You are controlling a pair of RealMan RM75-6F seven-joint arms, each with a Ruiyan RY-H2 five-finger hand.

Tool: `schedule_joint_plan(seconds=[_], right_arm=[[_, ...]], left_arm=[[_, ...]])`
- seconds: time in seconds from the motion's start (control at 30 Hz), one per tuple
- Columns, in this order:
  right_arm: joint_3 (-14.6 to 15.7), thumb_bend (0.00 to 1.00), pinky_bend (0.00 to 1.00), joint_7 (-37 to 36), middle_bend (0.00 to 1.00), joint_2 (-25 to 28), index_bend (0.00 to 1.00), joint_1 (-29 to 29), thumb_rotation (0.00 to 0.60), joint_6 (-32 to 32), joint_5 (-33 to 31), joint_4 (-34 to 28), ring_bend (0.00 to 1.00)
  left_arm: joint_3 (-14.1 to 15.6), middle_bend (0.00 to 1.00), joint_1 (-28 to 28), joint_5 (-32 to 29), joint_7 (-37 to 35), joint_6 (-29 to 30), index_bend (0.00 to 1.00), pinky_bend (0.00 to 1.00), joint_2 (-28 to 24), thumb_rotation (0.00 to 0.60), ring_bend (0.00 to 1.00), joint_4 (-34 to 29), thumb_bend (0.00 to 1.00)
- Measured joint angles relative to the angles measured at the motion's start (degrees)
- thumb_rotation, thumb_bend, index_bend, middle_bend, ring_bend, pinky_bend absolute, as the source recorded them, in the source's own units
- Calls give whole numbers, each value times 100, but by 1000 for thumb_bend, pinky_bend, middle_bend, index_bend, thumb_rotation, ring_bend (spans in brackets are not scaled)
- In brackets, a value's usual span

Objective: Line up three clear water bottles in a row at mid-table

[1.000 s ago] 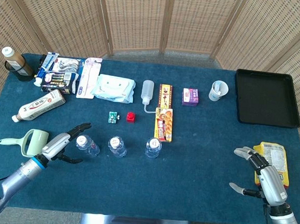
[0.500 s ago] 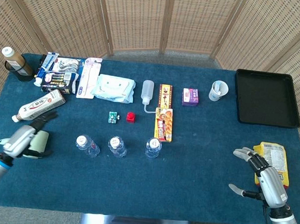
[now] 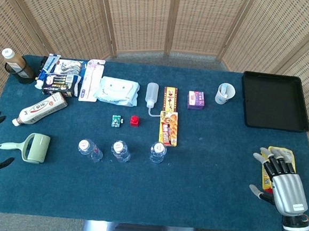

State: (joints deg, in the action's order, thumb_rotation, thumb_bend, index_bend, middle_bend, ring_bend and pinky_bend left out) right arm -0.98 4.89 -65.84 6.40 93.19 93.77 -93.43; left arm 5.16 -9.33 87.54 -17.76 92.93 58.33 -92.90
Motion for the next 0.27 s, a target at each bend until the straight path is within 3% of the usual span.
schedule_joint_plan(seconds=[0.27], right_arm=[[-326, 83, 38, 1818, 85, 55, 168, -273, 600, 3, -1282, -1112, 76]], left_arm=[[-30, 0, 231, 102, 710, 126, 0, 29, 126, 600, 0, -99, 123]])
